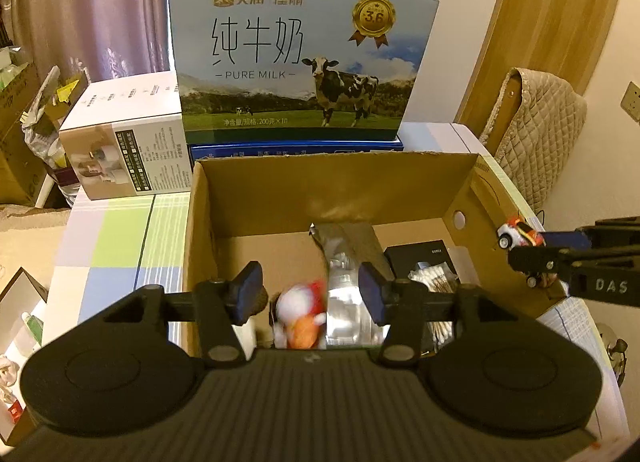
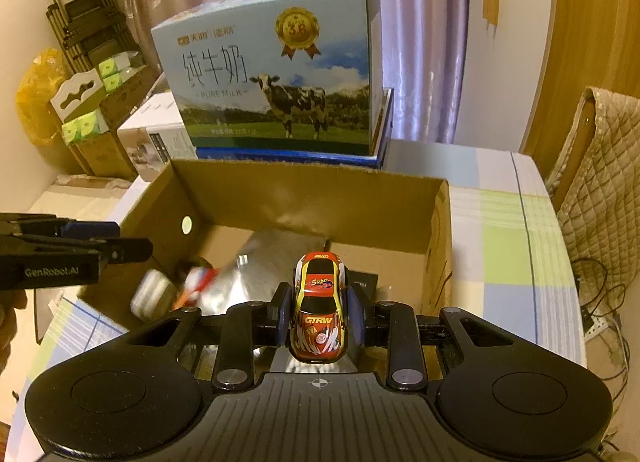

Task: Organize objects
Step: 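Open the left tool to release the red figure into the box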

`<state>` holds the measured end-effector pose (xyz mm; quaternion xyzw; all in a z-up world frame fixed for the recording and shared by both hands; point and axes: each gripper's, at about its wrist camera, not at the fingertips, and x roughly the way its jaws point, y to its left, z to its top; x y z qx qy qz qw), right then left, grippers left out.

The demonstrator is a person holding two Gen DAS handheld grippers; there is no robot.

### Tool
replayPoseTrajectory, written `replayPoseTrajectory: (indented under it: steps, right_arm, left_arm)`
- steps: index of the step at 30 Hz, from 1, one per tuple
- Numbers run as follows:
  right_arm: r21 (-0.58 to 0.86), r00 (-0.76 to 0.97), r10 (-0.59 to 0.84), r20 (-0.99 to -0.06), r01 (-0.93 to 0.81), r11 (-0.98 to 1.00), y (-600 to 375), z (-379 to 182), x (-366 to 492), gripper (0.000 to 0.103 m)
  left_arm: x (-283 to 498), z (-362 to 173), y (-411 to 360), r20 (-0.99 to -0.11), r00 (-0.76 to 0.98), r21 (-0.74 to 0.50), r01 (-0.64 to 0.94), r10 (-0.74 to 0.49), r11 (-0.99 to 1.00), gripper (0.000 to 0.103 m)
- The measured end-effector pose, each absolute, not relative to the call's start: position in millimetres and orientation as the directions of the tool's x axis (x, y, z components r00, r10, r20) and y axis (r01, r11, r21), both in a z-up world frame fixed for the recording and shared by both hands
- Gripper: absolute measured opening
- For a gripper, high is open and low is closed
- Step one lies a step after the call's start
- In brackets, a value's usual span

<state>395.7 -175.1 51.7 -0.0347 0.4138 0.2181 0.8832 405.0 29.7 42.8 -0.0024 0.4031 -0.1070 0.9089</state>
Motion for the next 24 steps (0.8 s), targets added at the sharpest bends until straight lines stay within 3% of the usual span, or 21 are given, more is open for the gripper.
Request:
replayPoseTrajectory:
  steps: [13, 24]
  right_arm:
    - [0.136, 0.562, 0.363, -0.744, -0.404, 0.904, -177.7, 51.7, 401.9, 0.027]
    - [0.13, 0.557, 0.35, -0.753, -0.395, 0.909, -178.5, 44.1, 410.4, 0.027]
  left_arm:
    - [403.6, 51.9, 32.1, -0.72, 0.665, -0.083, 0.204, -0.201, 0.975, 0.048]
    - [407.0, 49.4, 37.9, -0.722, 0.663, -0.088, 0.194, -0.197, 0.977, 0.055]
